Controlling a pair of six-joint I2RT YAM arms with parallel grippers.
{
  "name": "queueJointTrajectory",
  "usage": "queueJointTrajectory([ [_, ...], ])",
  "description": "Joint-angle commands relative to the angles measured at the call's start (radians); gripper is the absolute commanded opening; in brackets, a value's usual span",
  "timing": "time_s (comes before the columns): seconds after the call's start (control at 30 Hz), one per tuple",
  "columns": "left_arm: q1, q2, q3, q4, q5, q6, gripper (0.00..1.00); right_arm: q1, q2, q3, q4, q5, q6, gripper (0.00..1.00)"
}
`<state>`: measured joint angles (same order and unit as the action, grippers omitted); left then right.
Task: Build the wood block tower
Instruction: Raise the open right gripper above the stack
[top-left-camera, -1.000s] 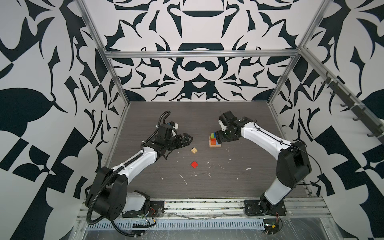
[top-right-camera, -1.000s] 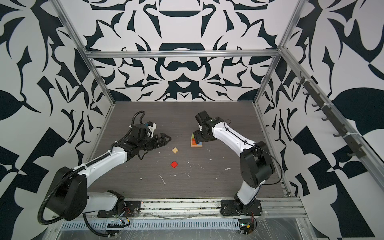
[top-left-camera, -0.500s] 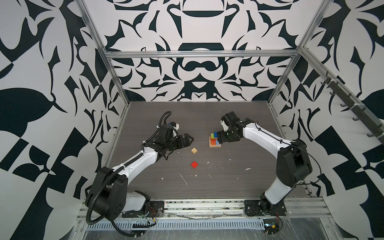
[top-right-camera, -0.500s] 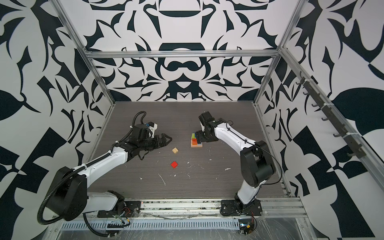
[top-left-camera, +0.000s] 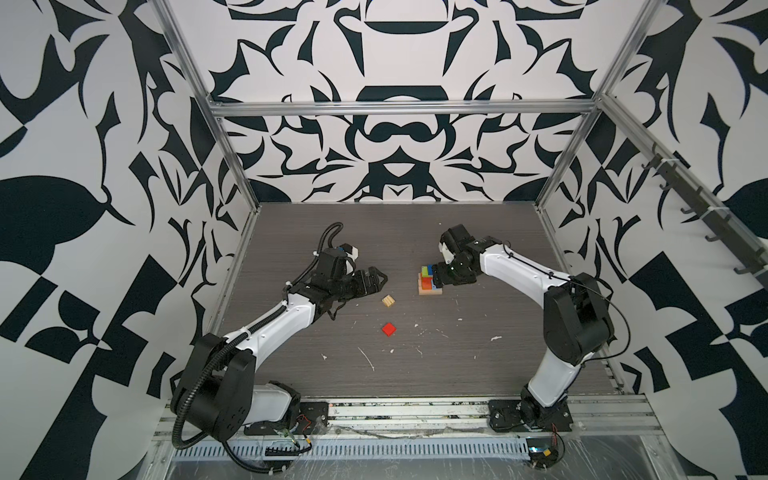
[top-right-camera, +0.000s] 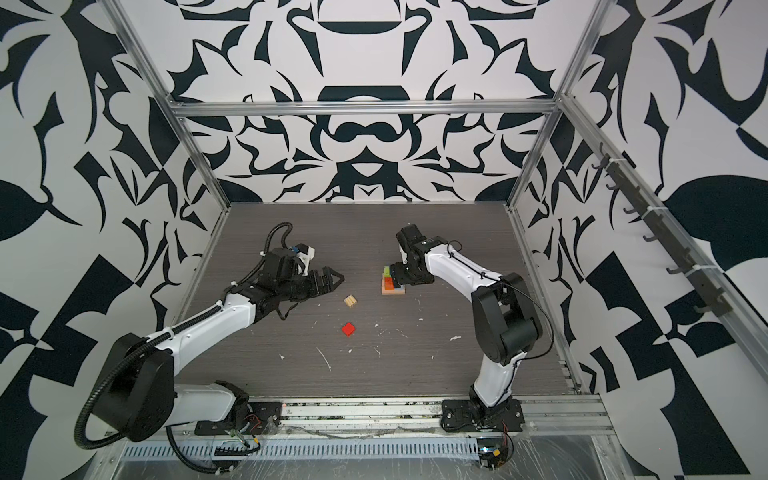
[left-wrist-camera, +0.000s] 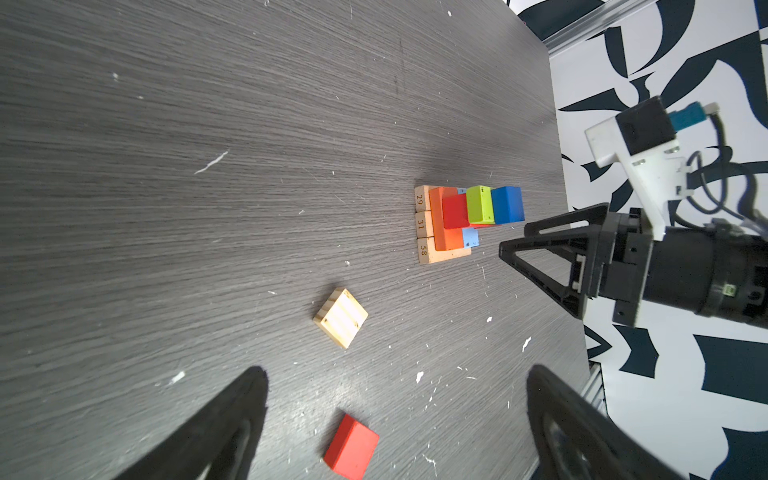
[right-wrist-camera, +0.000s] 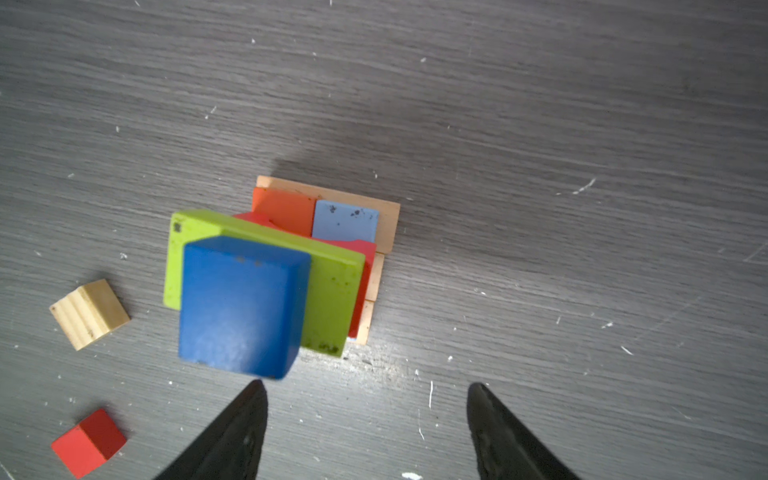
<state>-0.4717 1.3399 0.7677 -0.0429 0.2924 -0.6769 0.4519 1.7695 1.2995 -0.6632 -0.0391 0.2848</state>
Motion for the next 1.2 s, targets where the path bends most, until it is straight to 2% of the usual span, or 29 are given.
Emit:
queueJointTrajectory([
  [0.0, -0.002, 0.002, 0.015, -0.017, -0.006, 0.001, 0.99, -0.005, -0.006, 0.048, 0.008, -0.006, 0.004, 0.79],
  [1.17, -0.002, -0.001, 0.015, -0.017, -0.007, 0.002, 1.0, -0.006, 0.025, 0.081, 0.011, -0.005, 0.012, 0.77],
])
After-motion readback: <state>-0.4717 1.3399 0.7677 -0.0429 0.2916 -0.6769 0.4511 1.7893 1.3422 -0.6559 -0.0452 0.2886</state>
